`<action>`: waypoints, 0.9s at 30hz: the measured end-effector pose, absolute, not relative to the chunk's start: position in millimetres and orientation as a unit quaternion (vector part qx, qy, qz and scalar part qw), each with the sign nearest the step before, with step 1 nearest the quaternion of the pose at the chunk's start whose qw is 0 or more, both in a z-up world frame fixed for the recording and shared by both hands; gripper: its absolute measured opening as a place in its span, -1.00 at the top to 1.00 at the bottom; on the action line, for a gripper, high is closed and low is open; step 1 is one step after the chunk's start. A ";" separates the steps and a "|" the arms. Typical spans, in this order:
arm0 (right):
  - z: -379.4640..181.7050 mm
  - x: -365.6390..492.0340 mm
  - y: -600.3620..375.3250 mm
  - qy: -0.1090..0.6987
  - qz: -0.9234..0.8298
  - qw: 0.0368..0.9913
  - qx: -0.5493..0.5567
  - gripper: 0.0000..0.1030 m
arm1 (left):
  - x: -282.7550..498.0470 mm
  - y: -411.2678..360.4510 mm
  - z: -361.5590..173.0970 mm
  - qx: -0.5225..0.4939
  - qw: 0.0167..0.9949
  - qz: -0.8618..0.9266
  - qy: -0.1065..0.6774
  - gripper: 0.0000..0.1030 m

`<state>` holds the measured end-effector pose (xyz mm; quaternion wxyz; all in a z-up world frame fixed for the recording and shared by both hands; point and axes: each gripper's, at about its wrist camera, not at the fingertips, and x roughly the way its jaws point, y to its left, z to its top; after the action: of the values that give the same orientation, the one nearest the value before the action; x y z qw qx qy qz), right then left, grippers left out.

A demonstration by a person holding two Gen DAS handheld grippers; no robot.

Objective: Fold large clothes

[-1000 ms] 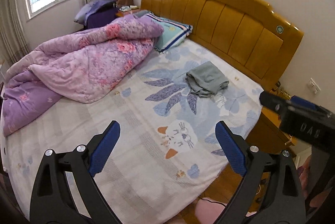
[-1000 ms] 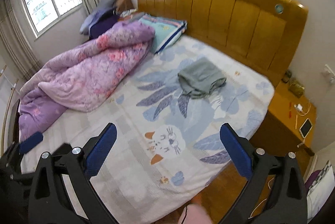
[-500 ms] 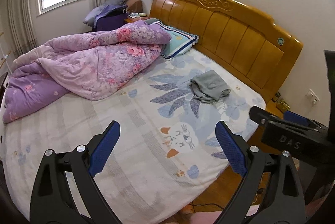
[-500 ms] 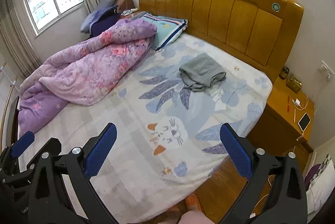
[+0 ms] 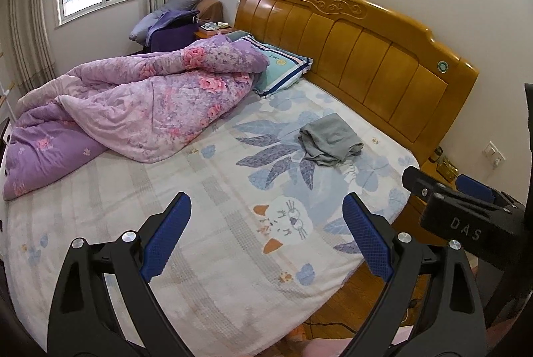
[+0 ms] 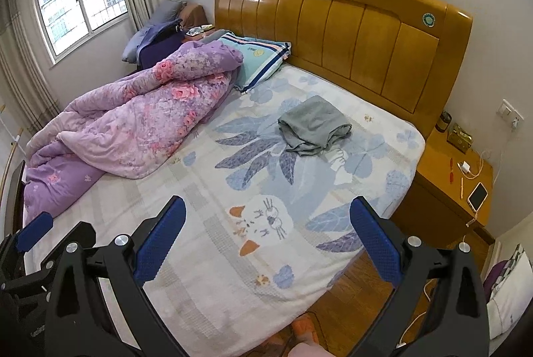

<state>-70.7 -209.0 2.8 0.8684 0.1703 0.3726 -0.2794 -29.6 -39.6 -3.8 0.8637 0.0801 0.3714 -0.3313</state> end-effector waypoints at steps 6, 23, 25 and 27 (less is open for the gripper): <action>5.6 -75.3 -209.6 0.368 -0.280 0.872 0.161 -0.85 | -30.4 -41.5 -3.9 0.076 0.864 -0.332 0.372 -0.80; 7.5 -79.8 -225.4 0.366 -0.279 0.876 0.147 -0.85 | -39.7 -59.7 1.4 0.073 0.862 -0.342 0.367 -0.80; 8.1 -79.9 -226.1 0.365 -0.279 0.876 0.144 -0.85 | -39.4 -58.9 1.4 0.077 0.862 -0.341 0.367 -0.80; 8.6 -80.2 -227.9 0.364 -0.279 0.877 0.143 -0.85 | -40.7 -60.6 2.4 0.078 0.866 -0.337 0.361 -0.80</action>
<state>-80.2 -227.9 8.6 0.8771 0.1429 0.3643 -0.2786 -40.7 -60.6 2.4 0.8661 0.0784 0.3608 -0.3368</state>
